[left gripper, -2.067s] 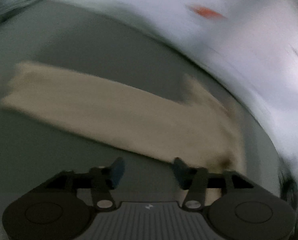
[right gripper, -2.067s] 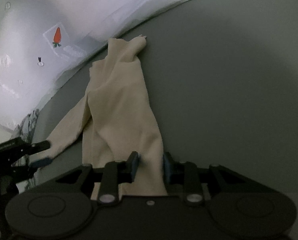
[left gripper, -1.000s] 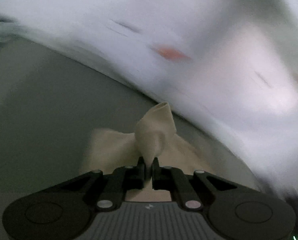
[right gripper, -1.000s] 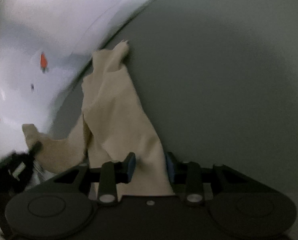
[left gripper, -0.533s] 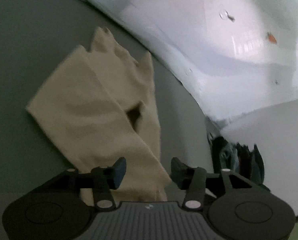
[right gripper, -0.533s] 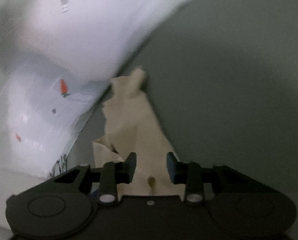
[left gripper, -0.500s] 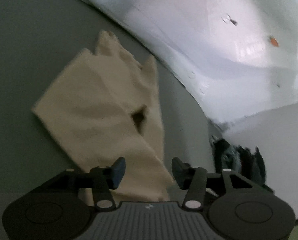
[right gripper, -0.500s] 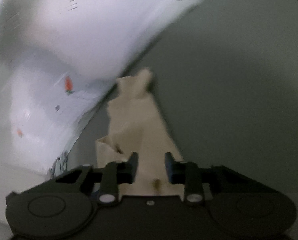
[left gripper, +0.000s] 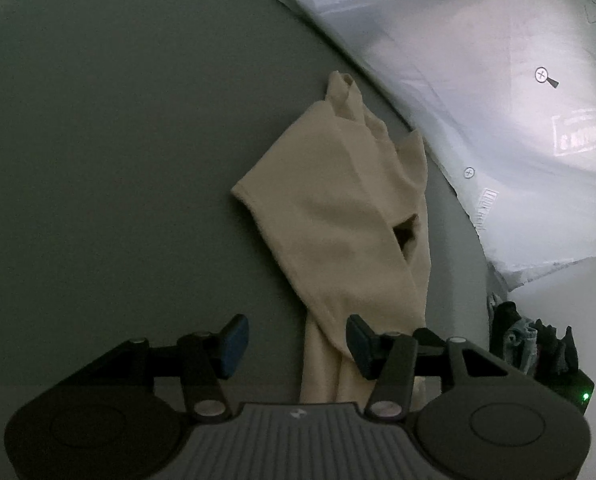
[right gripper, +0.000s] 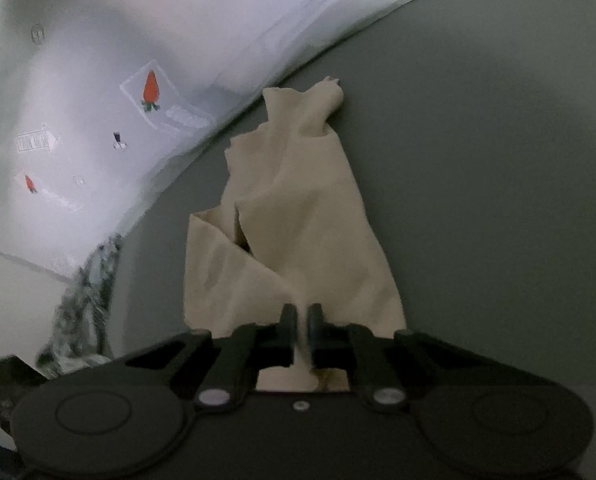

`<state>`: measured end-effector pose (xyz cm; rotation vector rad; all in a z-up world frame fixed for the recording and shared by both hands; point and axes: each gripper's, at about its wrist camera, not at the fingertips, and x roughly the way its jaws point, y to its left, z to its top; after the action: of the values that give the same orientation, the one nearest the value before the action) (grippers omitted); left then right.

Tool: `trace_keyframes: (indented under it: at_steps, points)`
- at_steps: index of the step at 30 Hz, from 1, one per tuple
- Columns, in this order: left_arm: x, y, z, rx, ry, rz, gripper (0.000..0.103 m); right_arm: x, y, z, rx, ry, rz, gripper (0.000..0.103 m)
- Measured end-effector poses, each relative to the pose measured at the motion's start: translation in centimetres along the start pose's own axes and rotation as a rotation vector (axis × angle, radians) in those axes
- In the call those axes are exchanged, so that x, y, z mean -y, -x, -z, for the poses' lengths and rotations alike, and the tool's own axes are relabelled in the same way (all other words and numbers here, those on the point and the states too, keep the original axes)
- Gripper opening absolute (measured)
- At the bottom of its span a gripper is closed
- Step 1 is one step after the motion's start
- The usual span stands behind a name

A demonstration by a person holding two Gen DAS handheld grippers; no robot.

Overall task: Fold clothes
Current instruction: 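Lay the sweater strip flat with the left tool and open it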

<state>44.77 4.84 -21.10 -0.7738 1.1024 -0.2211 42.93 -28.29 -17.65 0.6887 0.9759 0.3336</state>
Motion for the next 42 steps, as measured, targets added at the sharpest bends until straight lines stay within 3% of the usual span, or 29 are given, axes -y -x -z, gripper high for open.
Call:
trace_keyframes:
  at_steps: [9, 24, 31, 42]
  points:
    - [2.5, 4.3, 2.8, 0.075, -0.084, 0.069, 0.055, 0.9, 4.2, 3.9, 0.001, -0.113, -0.054, 0.004]
    - [3.2, 6.3, 13.1, -0.013, -0.153, 0.068, 0.055, 3.4, 11.4, 12.2, -0.001, -0.112, 0.019, 0.004]
    - [3.0, 6.5, 16.3, -0.026, -0.178, 0.005, 0.056, 4.5, 12.8, 13.7, -0.006, -0.125, 0.04, 0.004]
    - [2.7, 5.4, 18.2, -0.009, -0.221, -0.147, 0.065, 5.3, 13.0, 14.3, -0.038, -0.089, 0.112, 0.008]
